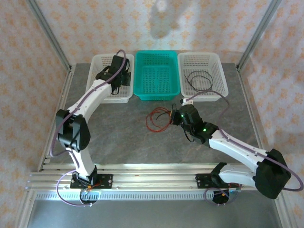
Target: Untangle the cables
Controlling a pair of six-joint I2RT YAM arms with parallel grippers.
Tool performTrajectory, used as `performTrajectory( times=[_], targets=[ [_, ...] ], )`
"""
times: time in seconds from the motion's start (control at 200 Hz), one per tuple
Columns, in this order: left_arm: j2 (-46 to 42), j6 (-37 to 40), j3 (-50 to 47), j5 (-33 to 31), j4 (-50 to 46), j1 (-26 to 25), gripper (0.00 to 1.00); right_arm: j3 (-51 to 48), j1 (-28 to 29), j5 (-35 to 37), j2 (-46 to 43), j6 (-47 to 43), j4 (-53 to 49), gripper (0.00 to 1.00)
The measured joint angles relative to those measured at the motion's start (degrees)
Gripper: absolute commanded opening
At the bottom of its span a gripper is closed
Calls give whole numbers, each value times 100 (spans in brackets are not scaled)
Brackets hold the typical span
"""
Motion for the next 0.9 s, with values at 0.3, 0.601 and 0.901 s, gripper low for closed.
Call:
performTrajectory(
  times=[0.3, 0.601, 0.901],
  targets=[
    [1029, 22, 697, -173, -306, 293, 0, 0, 15, 319, -363, -22, -33, 0],
    [1499, 20, 848, -170, -422, 319, 17, 0, 17, 562, -546, -20, -101, 0],
    [1504, -31, 859, -118, -420, 350, 54, 0, 17, 651, -658, -20, -114, 0]
  ],
)
